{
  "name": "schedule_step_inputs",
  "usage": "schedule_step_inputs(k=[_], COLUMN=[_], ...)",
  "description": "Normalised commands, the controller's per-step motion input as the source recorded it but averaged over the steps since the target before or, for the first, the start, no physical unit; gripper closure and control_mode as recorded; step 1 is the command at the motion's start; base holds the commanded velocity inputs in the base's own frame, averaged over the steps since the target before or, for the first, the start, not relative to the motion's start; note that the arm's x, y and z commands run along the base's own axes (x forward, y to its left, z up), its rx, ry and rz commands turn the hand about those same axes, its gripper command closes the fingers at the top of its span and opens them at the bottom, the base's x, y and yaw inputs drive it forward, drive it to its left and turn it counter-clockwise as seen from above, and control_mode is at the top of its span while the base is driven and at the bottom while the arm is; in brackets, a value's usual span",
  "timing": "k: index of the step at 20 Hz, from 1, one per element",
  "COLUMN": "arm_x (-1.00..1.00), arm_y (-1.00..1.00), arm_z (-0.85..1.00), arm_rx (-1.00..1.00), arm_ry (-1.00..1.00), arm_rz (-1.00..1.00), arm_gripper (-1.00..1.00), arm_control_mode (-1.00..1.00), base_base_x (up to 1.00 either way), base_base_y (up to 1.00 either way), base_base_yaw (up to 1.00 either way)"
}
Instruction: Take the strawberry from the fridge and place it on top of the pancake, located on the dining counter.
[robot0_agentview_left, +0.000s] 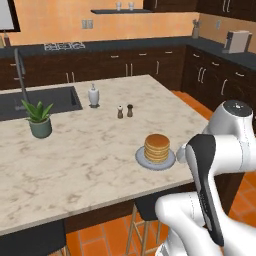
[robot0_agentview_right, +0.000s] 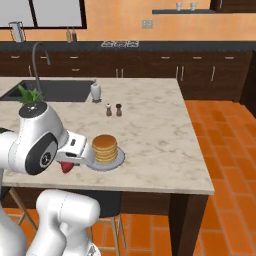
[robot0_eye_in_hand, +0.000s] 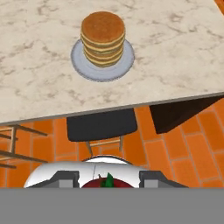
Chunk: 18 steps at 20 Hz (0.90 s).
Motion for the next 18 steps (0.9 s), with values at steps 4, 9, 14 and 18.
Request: schedule_step_inputs(k=[4, 9, 14, 18], arm_x=[0.0, 0.0, 0.13, 0.9], arm_y=[0.0, 0.0, 0.0, 0.07], arm_z=[0.0, 0.0, 0.06, 0.47], arm_rx=[0.0, 0.0, 0.0, 0.0], arm_ry=[0.0, 0.0, -0.01, -0.07], arm_rz=[0.0, 0.0, 0.0, 0.04], arm_gripper=[1.0, 1.0, 1.0, 1.0], arm_control_mode=[1.0, 1.0, -1.0, -1.0], base_base_x=[0.77, 0.41, 0.29, 0.0], base_base_y=[-0.05, -0.08, 0.0, 0.0], base_base_yaw=[0.05, 0.03, 0.0, 0.0])
